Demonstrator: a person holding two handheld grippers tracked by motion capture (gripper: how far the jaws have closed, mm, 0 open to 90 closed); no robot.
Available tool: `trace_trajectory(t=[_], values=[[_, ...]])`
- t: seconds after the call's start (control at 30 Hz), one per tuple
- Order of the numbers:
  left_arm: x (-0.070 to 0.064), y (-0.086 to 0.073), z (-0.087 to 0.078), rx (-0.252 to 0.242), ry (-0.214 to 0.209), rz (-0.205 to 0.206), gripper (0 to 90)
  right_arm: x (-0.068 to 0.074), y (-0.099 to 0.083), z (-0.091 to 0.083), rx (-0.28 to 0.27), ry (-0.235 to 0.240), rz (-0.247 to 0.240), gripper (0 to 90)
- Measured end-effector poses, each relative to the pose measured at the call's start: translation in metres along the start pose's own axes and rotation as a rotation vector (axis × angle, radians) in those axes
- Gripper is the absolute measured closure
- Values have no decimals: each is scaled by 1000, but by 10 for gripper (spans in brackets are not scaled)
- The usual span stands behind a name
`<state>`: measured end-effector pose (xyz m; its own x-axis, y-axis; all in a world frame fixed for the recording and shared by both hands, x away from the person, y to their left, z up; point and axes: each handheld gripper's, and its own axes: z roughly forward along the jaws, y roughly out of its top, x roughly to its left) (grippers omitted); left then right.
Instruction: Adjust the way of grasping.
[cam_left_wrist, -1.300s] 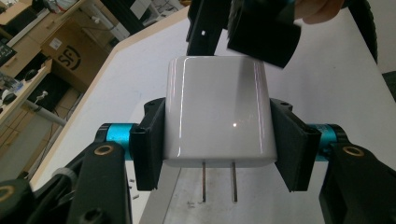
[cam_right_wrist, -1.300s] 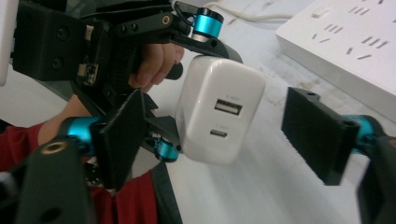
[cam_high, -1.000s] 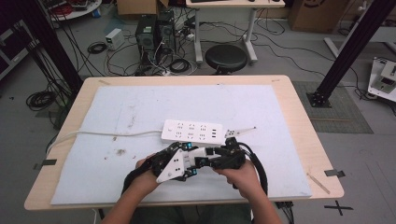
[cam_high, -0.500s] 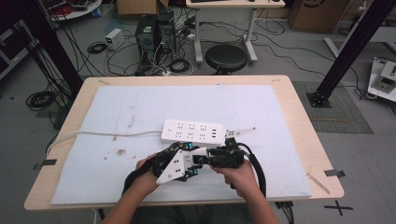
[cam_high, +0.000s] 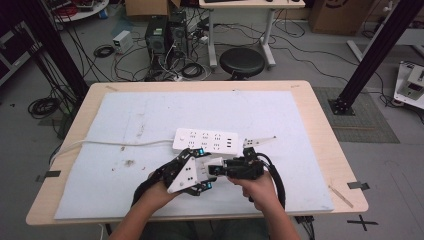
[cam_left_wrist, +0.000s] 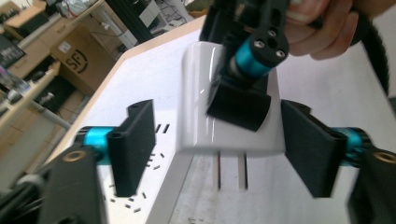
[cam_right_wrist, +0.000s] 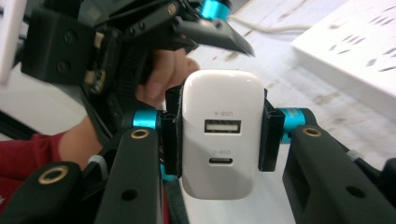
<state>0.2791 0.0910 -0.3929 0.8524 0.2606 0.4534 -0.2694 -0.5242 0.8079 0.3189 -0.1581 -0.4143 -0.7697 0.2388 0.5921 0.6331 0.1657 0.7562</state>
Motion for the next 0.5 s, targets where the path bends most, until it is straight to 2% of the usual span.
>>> trace_trajectory(t=[0.03,0.17,0.27,0.4,0.5], values=[[2,-1,-2,2,2,-17,221,0,0,-3,0,-2,6,631],[10,-4,-16,12,38,-49,220,0,2,-12,-24,-46,-27,632],[20,-6,-31,13,64,-111,215,3,5,-22,-30,-79,-51,632],[32,-10,-47,35,91,-168,214,9,12,-34,-48,-117,-125,632],[40,-13,-53,82,105,-221,213,14,15,-42,-68,-152,-169,632]])
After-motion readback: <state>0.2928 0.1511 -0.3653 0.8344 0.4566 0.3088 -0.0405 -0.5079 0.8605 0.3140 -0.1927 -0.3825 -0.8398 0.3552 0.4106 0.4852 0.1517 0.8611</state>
